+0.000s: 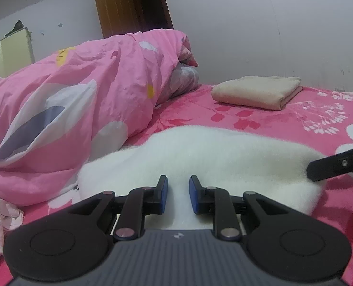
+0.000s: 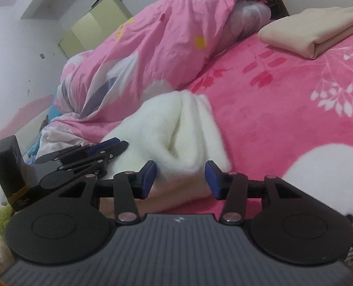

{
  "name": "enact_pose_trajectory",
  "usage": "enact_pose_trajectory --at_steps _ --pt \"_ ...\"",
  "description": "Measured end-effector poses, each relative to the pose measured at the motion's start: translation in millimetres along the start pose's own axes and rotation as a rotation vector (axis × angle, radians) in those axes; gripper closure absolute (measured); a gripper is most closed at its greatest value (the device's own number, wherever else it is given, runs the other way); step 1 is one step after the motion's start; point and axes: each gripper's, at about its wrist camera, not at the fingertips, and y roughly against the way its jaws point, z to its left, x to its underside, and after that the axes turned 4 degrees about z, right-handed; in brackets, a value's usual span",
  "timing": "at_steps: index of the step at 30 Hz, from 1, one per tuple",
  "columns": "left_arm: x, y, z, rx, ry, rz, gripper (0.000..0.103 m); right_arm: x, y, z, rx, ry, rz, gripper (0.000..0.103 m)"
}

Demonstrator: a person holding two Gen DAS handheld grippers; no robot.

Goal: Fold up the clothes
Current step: 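Pinch the sweater edge with the right gripper and tug it straight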

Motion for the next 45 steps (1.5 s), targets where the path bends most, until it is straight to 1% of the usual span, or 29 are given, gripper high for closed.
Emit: enact_pose_trajectory --at_steps 1,2,4,5,6,9,12,21,27,30,33,35,36,37,40,43,44,45 --pt "0.5 -0.6 0.2 0.001 0.003 -0.006 0.082 -1.3 -1.5 -0.8 -0.008 -0.004 0.0 0.058" --pt "1.4 -0.7 0.2 0.001 0.008 -0.013 0.082 -1.9 -2.6 -1.6 -0.017 -0.007 0.001 0.06" --pt "1.4 -1.8 0.5 0.003 0.019 -0.021 0.082 -2.3 -4.9 -3.3 -0.034 -0.008 0.003 0.068" --pt "1.4 -2.3 0.8 0.005 0.025 -0.025 0.082 -2.3 -6.1 -4.2 -0.041 -0.005 0.004 0.077" --pt "1.2 -2.8 1.1 0.007 0.03 -0.027 0.082 -1.8 -6.1 -5.1 -0.051 -0.008 -0.001 0.081" --pt "-0.5 -4.6 1.8 0.011 0.038 -0.028 0.082 -0.9 -1.8 -4.6 -0.072 -0.006 -0.03 0.085" --pt "-5.2 -7.3 1.4 0.007 0.043 -0.019 0.082 -5.2 3.4 -1.9 -0.082 0.019 -0.06 0.085" --pt "-17.0 -15.9 -2.9 0.022 0.044 -0.004 0.082 -18.3 8.8 -3.4 -0.101 0.064 -0.091 0.086" --pt "-22.1 -22.0 -11.3 0.034 0.024 -0.005 0.082 -23.6 10.7 -8.0 -0.093 0.091 -0.101 0.086" --pt "-22.6 -24.7 -17.2 0.035 0.004 -0.006 0.082 -20.0 8.6 -17.1 -0.078 0.079 -0.091 0.086" --pt "-20.3 -25.9 -23.4 0.031 -0.03 -0.008 0.082 -7.0 -3.2 -34.8 -0.051 0.042 -0.042 0.086" --pt "-19.7 -24.6 -25.6 0.025 -0.045 -0.011 0.082 -0.7 -7.1 -51.1 -0.099 -0.055 -0.033 0.086" --pt "-20.4 -23.1 -25.3 0.026 -0.051 -0.01 0.082 -0.4 -7.8 -54.0 -0.112 -0.078 -0.032 0.085" --pt "-21.1 -18.8 -24.0 0.028 -0.049 -0.01 0.08 -0.8 -8.3 -55.4 -0.121 -0.093 -0.031 0.085" --pt "-20.6 -6.7 -18.9 0.031 -0.032 -0.014 0.073 -0.7 -7.2 -49.3 -0.107 -0.075 -0.026 0.083" --pt "-15.2 3.9 -11.7 0.024 0.012 -0.025 0.07 -3.7 -3.0 -42.6 -0.082 -0.049 -0.017 0.077" --pt "-13.4 7.4 -9.3 0.022 0.026 -0.029 0.069 -5.8 -0.2 -39.0 -0.064 -0.033 -0.015 0.073" --pt "-11.6 10.9 -6.9 0.02 0.041 -0.032 0.069 -7.9 2.7 -35.3 -0.046 -0.018 -0.013 0.065"
